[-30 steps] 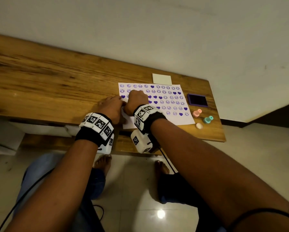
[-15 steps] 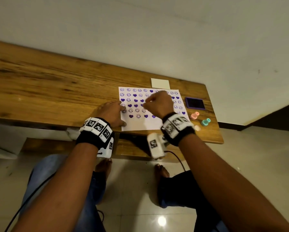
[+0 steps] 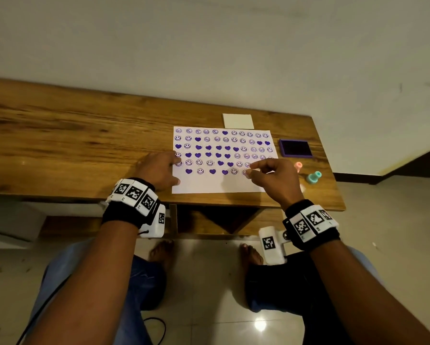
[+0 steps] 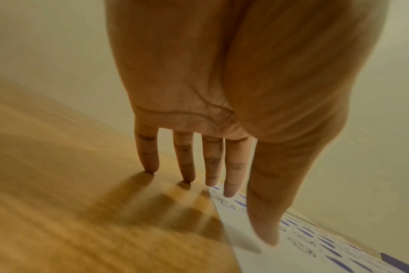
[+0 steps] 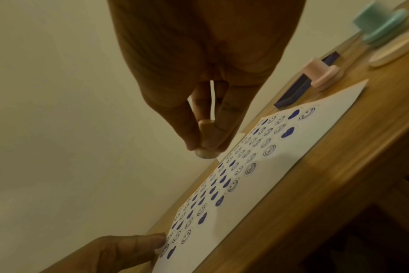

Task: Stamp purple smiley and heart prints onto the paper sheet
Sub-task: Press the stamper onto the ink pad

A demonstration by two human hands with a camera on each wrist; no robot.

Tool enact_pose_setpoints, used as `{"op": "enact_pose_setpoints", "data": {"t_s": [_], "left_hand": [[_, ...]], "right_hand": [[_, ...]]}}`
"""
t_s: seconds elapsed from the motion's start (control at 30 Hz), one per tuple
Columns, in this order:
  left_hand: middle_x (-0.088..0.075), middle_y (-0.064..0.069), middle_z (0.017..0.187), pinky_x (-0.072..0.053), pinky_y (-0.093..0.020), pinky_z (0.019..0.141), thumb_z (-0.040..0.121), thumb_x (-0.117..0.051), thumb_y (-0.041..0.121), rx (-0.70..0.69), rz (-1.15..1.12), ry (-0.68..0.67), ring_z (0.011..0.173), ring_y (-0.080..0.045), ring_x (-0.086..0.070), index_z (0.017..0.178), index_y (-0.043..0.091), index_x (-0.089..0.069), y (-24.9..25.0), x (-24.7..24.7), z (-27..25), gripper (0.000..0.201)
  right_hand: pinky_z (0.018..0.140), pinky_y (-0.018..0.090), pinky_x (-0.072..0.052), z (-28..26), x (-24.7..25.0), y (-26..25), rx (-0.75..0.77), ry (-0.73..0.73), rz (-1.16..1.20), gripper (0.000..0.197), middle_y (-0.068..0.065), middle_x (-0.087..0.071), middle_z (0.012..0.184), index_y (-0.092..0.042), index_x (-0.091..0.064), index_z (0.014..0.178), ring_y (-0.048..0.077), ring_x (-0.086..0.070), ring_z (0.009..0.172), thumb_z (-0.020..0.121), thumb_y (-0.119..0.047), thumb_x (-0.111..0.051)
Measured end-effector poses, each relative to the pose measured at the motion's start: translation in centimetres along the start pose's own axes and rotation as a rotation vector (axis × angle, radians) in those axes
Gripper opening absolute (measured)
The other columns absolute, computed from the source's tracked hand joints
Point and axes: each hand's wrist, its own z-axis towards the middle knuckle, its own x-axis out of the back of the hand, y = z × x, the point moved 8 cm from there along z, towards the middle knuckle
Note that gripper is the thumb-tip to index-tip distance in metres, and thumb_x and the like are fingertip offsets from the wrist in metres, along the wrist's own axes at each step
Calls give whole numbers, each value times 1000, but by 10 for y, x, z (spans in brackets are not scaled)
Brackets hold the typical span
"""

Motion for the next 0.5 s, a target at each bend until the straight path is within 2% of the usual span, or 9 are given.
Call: {"op": "enact_pose_setpoints", "data": {"t_s": [0.13,0.27,0.37,0.5], "left_hand": [[-44,-3,147,-35,-39,109,80,-75,30,-45,-117,97,133,-24,-42,135,16,-53,14,10,-3,61],[-54,-5,138,-37,-36,104,84,-71,31,-163,-135,203,126,-24,-48,128,16,-60,47,12,-16,48],[-56,0,135,-35,-34,101,86,-67,32,-260,-125,187,123,-23,-47,125,20,-62,87,-9,-29,41],[-55,3,135,-34,-38,105,87,-63,32,-383,-101,127,125,-22,-44,124,24,-62,140,-45,-43,38]], "right_hand": [[78,51,-60,-1,9,4,12,25,46,13,7,-70,73,-22,-78,87,28,-70,77,76,-25,-84],[78,50,-60,-5,24,14,6,80,62,14,2,-71,73,-23,-79,87,24,-71,75,76,-26,-85],[79,45,-60,-6,41,20,3,95,28,15,-1,-72,79,-25,-78,91,19,-70,79,77,-26,-84],[74,31,-59,-4,79,29,0,145,-62,14,-5,-70,85,-23,-76,95,11,-67,80,81,-23,-80]]}}
